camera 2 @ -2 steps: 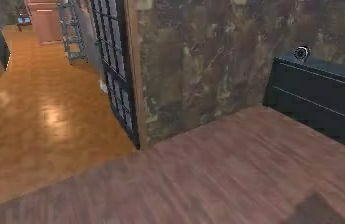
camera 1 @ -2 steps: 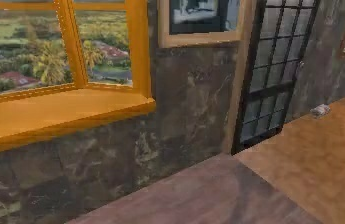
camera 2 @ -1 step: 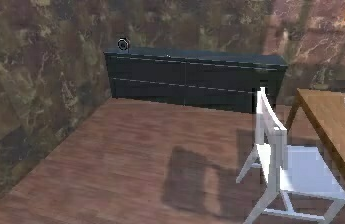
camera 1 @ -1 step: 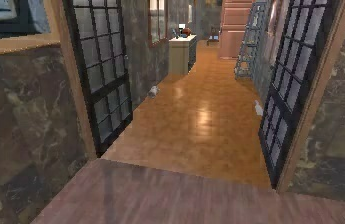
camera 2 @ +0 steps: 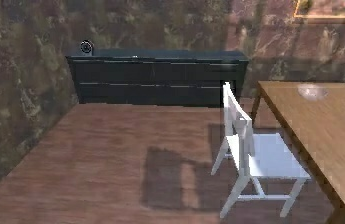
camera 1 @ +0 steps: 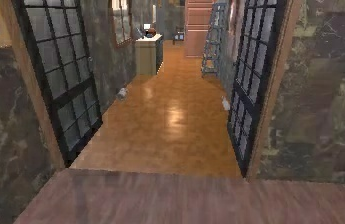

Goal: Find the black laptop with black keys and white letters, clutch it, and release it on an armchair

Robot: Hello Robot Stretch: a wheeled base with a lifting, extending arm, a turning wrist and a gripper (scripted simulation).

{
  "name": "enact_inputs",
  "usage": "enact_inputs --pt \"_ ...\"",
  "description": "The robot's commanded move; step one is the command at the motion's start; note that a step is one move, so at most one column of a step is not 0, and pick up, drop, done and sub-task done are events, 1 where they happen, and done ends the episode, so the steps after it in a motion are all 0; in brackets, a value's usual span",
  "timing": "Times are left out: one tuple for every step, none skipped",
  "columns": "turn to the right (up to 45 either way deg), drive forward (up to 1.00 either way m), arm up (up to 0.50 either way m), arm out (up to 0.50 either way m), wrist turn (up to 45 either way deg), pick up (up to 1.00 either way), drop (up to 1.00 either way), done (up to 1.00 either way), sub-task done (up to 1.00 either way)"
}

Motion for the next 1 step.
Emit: enact_inputs --pt "0.0 1.00 0.00 0.00 0.0 0.00 0.00 0.00 0.00"
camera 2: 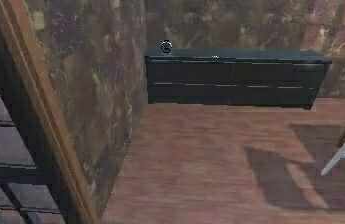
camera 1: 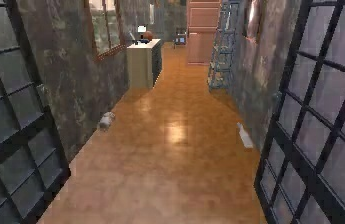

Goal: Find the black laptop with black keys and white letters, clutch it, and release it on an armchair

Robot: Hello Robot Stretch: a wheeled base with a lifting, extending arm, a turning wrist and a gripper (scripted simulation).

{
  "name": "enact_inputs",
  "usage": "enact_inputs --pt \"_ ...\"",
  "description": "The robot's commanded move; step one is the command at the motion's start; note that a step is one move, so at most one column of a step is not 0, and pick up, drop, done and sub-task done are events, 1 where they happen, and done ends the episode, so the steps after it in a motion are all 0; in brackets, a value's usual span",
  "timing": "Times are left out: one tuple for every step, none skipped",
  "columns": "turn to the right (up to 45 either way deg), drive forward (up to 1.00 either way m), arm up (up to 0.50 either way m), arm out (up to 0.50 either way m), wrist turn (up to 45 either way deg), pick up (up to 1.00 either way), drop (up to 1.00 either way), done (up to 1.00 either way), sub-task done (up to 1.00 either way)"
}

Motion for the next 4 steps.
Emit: enact_inputs --pt "0.0 1.00 0.00 0.00 0.0 0.00 0.00 0.00 0.00" --pt "0.0 1.00 0.00 0.00 0.0 0.00 0.00 0.00 0.00" --pt "0.0 1.00 0.00 0.00 0.0 0.00 0.00 0.00 0.00" --pt "0.0 1.00 0.00 0.00 0.0 0.00 0.00 0.00 0.00"
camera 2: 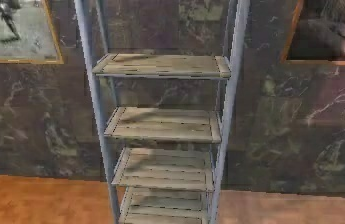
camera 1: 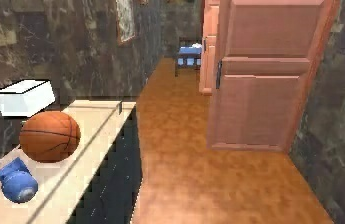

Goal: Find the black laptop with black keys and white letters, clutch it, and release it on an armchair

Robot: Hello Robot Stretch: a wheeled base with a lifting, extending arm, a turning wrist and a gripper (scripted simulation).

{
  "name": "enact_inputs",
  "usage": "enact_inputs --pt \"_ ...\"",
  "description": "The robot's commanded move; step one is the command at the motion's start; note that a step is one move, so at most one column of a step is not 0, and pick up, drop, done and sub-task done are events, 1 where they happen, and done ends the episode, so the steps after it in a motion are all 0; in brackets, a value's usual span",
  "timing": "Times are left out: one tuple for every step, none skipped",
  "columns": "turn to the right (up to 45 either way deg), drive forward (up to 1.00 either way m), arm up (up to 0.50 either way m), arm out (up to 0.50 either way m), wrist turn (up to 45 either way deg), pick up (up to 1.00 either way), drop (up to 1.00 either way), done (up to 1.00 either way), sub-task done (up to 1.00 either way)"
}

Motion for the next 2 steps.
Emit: enact_inputs --pt "0.0 1.00 0.00 0.00 0.0 0.00 0.00 0.00 0.00" --pt "3.0 0.00 0.00 0.00 0.0 0.00 0.00 0.00 0.00"
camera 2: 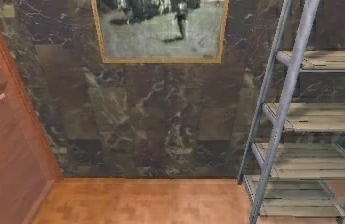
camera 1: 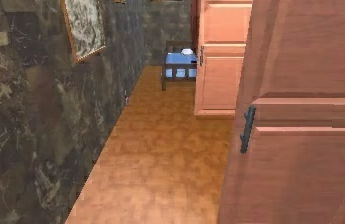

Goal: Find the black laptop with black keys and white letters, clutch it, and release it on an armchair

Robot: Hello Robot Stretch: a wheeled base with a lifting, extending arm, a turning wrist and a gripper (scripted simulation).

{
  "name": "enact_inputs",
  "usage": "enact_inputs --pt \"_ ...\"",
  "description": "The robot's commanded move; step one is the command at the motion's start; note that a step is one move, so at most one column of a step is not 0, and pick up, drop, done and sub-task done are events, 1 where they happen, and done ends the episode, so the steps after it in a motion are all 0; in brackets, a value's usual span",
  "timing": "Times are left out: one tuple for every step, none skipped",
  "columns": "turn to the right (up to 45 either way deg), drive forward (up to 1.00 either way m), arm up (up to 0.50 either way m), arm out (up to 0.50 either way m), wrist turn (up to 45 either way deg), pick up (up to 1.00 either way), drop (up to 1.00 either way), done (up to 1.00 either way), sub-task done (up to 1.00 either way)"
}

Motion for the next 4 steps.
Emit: enact_inputs --pt "0.0 0.60 0.00 0.00 0.0 0.00 0.00 0.00 0.00" --pt "-9.0 0.00 0.00 0.00 0.0 0.00 0.00 0.00 0.00" --pt "0.0 0.75 0.00 0.00 0.0 0.00 0.00 0.00 0.00" --pt "45.0 0.00 0.00 0.00 0.0 0.00 0.00 0.00 0.00"
